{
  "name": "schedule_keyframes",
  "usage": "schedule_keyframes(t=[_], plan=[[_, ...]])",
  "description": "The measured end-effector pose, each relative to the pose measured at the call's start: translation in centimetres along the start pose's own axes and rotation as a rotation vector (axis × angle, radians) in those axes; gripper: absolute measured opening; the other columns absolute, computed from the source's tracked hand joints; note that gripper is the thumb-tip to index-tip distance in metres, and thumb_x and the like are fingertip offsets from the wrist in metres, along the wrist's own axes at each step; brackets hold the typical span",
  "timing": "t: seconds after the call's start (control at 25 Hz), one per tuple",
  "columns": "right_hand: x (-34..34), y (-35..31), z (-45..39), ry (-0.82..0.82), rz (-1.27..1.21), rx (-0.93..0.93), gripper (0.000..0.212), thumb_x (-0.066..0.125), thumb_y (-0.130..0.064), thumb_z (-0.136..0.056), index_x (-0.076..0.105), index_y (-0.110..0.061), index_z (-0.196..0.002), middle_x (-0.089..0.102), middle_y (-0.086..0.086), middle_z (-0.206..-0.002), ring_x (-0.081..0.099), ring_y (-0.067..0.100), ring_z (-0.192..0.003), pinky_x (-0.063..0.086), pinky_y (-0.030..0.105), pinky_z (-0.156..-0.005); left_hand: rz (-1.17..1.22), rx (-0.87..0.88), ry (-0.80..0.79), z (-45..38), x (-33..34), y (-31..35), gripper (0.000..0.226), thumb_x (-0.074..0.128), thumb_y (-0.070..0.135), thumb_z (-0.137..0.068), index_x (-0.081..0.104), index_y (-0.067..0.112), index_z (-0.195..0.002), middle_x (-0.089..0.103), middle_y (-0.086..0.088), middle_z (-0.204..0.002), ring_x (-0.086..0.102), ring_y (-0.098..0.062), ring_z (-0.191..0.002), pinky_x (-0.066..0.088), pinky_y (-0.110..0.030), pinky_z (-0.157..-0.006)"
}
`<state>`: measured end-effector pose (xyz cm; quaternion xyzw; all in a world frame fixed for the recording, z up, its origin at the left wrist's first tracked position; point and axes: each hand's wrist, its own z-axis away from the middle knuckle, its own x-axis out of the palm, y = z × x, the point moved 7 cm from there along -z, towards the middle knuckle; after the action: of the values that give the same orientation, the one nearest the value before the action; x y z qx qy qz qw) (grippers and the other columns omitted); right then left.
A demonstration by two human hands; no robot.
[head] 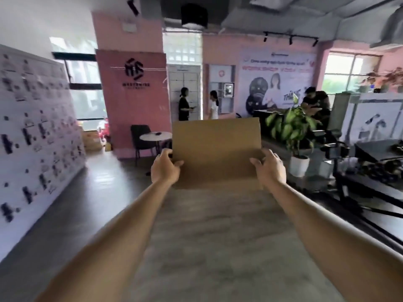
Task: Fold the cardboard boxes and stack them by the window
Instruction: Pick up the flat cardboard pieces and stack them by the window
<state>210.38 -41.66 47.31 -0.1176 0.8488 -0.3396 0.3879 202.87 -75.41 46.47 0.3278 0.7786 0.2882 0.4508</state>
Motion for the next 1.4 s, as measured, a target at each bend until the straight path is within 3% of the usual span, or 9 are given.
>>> schedule_keyframes(t=[0.2, 0.44, 0.6, 0.84, 1.04, 1.24, 1.4], plan=[[19.2, -12.5, -4.1, -0.188, -0.141, -0.142, 0.044, 0.067, -0.037, -0.092, 0.055, -0.016, -0.130, 0.060, 0.009, -0.121, 0.058, 0.031, -0.111, 0.047, 0.039, -0.085, -0.125, -0.096, 0.224, -10.5, -9.9, -12.7, 0.040, 0.074, 0.030, -0.088, 0.057, 0.018, -0.123, 0.067, -0.008, -0.118, 0.062, -0.031, -0.110, 0.041, -0.032, -0.083], [37.4, -26.1, -10.4, -0.261, -0.225, -0.206, 0.049, 0.063, -0.038, -0.095, 0.049, -0.020, -0.138, 0.057, 0.005, -0.124, 0.059, 0.027, -0.108, 0.043, 0.034, -0.076, -0.207, -0.143, 0.317, -25.3, -17.8, -23.1, 0.053, 0.080, 0.035, -0.083, 0.055, 0.018, -0.126, 0.069, -0.010, -0.120, 0.064, -0.033, -0.110, 0.047, -0.040, -0.092], [47.5, -29.9, -15.4, -0.296, -0.214, -0.191, 0.049, 0.063, -0.039, -0.095, 0.049, -0.019, -0.137, 0.056, 0.006, -0.129, 0.056, 0.030, -0.115, 0.045, 0.037, -0.082, -0.225, -0.165, 0.314, -33.8, -17.8, -28.4, 0.054, 0.079, 0.034, -0.085, 0.053, 0.018, -0.129, 0.068, -0.010, -0.122, 0.062, -0.032, -0.112, 0.045, -0.038, -0.093], [65.3, -35.2, -25.0, -0.321, -0.215, -0.233, 0.049, 0.062, -0.041, -0.095, 0.048, -0.018, -0.136, 0.058, 0.009, -0.123, 0.059, 0.031, -0.107, 0.045, 0.037, -0.074, -0.266, -0.223, 0.295, -48.5, -15.2, -38.1, 0.058, 0.075, 0.030, -0.089, 0.048, 0.016, -0.138, 0.062, -0.012, -0.133, 0.059, -0.033, -0.120, 0.047, -0.044, -0.101], [80.3, -45.3, -32.9, -0.375, -0.299, -0.304, 0.052, 0.063, -0.040, -0.095, 0.045, -0.020, -0.140, 0.059, 0.009, -0.121, 0.061, 0.030, -0.102, 0.042, 0.034, -0.068, -0.292, -0.288, 0.399, -61.7, -18.0, -44.6, 0.062, 0.076, 0.025, -0.088, 0.048, 0.014, -0.141, 0.061, -0.013, -0.135, 0.060, -0.032, -0.120, 0.048, -0.045, -0.102], [94.9, -54.8, -35.4, -0.490, -0.360, -0.349, 0.051, 0.065, -0.038, -0.094, 0.047, -0.020, -0.138, 0.059, 0.009, -0.123, 0.058, 0.029, -0.110, 0.053, 0.043, -0.084, -0.333, -0.380, 0.492, -71.3, -23.1, -54.6, 0.059, 0.079, 0.028, -0.086, 0.053, 0.018, -0.137, 0.067, -0.011, -0.125, 0.064, -0.031, -0.113, 0.048, -0.043, -0.098], [107.6, -60.1, -38.6, -0.508, -0.344, -0.361, 0.050, 0.065, -0.037, -0.095, 0.047, -0.019, -0.137, 0.059, 0.009, -0.123, 0.059, 0.029, -0.110, 0.053, 0.045, -0.086, -0.318, -0.376, 0.500, -81.4, -23.8, -64.1, 0.058, 0.079, 0.028, -0.086, 0.053, 0.018, -0.137, 0.068, -0.011, -0.123, 0.064, -0.031, -0.111, 0.048, -0.043, -0.097]])
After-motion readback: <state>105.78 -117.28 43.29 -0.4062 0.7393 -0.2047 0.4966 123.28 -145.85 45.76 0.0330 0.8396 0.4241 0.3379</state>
